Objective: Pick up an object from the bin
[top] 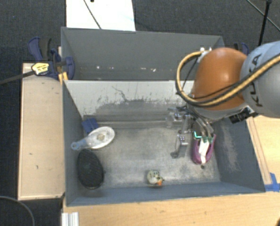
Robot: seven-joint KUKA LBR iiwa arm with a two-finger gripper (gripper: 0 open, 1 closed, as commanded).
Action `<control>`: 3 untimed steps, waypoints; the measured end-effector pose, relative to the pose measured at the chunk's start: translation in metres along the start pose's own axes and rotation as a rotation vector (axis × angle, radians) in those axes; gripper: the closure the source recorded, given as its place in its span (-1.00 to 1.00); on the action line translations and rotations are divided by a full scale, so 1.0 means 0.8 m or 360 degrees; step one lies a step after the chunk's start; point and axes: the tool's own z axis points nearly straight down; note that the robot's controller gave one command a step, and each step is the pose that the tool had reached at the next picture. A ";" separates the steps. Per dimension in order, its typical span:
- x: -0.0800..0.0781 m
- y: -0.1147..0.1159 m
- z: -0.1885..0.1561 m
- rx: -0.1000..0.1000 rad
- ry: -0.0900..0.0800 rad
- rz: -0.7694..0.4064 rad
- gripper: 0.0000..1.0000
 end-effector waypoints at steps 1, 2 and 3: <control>0.041 -0.095 0.105 0.0004 -0.0003 -0.0528 -1.00; 0.026 -0.183 0.107 0.0010 -0.0014 -0.0615 -1.00; -0.030 -0.168 0.136 0.0004 -0.0012 -0.0979 -1.00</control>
Offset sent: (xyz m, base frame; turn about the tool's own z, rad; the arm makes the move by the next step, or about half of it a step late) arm -0.0311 -0.0747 -0.0831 -0.3347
